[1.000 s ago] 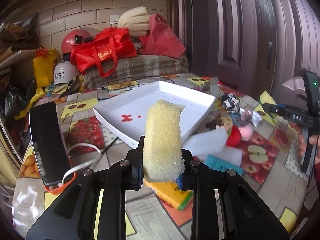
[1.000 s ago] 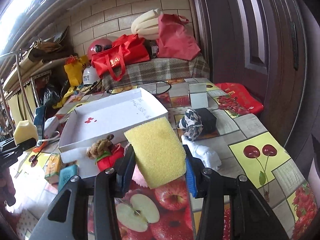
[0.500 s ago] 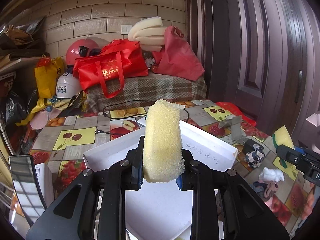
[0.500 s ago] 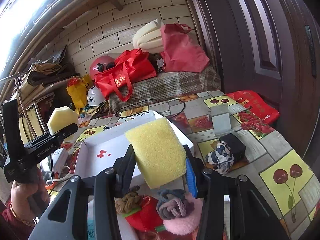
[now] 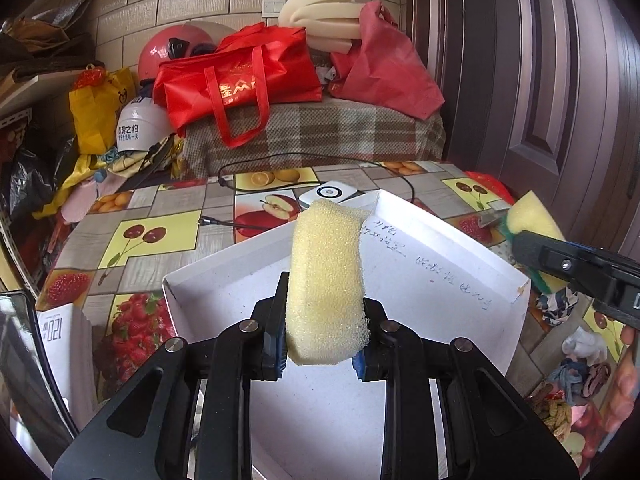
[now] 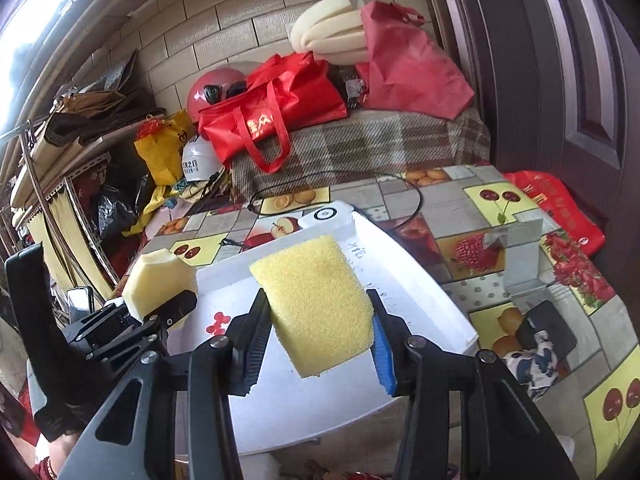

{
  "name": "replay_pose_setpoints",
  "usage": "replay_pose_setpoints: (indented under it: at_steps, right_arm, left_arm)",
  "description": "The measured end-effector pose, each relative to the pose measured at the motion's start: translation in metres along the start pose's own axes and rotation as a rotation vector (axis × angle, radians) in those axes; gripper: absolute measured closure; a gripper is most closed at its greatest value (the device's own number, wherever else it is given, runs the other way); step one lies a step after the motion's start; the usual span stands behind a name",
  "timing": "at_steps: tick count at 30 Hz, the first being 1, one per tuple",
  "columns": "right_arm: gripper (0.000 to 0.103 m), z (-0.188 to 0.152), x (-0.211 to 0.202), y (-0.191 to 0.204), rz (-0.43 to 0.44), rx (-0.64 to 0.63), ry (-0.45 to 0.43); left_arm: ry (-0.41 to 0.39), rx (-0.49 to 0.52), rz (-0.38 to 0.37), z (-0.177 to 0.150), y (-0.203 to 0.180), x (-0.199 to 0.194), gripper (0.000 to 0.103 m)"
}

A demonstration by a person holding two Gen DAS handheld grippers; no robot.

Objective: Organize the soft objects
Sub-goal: 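Lower both sponges into the white tray and open both tools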

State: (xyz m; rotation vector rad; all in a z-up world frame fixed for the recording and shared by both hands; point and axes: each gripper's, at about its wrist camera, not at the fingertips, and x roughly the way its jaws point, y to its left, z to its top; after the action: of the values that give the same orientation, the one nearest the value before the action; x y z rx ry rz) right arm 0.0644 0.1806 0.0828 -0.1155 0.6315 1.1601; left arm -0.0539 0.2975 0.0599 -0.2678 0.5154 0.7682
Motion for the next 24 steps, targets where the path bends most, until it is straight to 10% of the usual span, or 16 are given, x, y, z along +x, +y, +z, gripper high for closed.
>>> replay_pose_setpoints:
  at_steps: [11,14,18,24]
  right_arm:
    - [0.055,-0.01,0.053,-0.001,-0.036,0.03,0.139]
    - [0.04,-0.008,0.048,-0.001,-0.038,0.028,0.117]
    - [0.017,-0.005,0.045,0.0,-0.016,0.052,0.098]
    - [0.0,-0.007,0.033,0.001,-0.014,0.069,0.056]
  left_arm:
    - [0.028,0.013,0.052,-0.003,0.003,0.012,0.08]
    - [0.015,0.003,0.07,-0.002,0.006,0.01,0.074]
    - [-0.007,-0.016,0.105,0.0,0.01,0.005,0.0]
    - [-0.035,-0.021,0.13,0.004,0.013,-0.004,0.0]
